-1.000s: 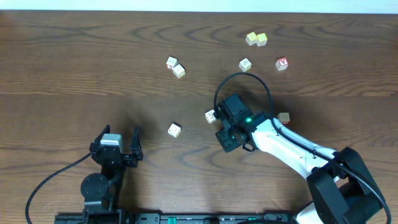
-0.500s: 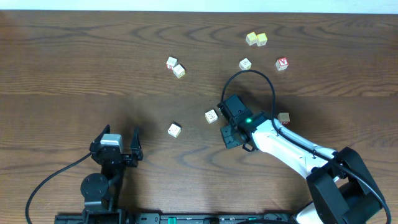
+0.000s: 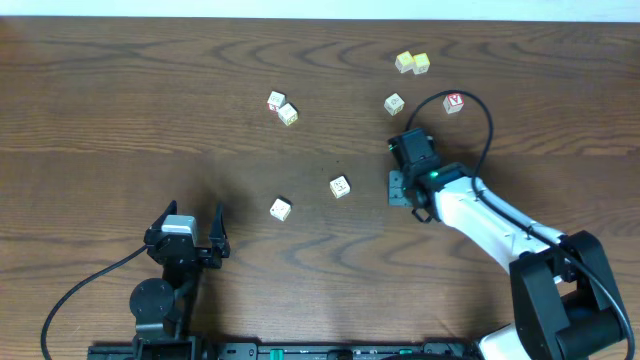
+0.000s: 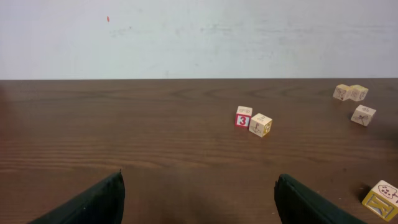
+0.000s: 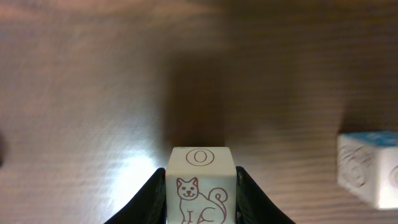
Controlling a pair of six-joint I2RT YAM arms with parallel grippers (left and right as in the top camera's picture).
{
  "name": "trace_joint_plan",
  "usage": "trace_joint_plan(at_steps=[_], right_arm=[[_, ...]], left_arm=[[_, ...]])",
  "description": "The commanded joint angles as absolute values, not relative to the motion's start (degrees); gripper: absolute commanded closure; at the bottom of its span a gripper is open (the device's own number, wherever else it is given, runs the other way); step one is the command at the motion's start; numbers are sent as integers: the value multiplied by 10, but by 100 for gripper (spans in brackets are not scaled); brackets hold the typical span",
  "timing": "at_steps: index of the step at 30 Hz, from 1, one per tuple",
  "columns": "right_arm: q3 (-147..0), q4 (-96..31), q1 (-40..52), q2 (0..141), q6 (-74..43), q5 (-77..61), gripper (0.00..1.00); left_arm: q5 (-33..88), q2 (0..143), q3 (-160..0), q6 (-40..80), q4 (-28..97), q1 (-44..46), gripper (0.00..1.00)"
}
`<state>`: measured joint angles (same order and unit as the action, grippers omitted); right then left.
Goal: Lift 4 blocks
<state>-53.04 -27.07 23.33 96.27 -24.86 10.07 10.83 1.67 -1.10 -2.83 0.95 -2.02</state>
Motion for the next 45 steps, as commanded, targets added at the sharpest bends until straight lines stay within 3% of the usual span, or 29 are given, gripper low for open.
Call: trace_joint_plan(at_steps=[1, 21, 30, 36, 39, 41, 45], right_arm=[[-527, -267, 222, 964, -239, 92, 74], [-527, -251, 222, 965, -214, 76, 68], [-533, -256, 222, 963, -214, 79, 50], [-603, -336, 222, 942, -191, 84, 43], [-651, -398, 222, 935, -192, 83, 43], [-651, -424, 222, 937, -241, 83, 50], [-583, -378, 222, 954, -332, 83, 51]], left_arm=[[124, 15, -2, -27, 30, -18, 23], [124, 15, -2, -27, 30, -18, 23], [124, 15, -2, -27, 30, -18, 23], [124, 15, -2, -27, 30, -18, 23], [124, 15, -2, -28, 30, -18, 23], [124, 15, -2, -27, 30, -18, 23], [124, 15, -2, -28, 30, -18, 23]])
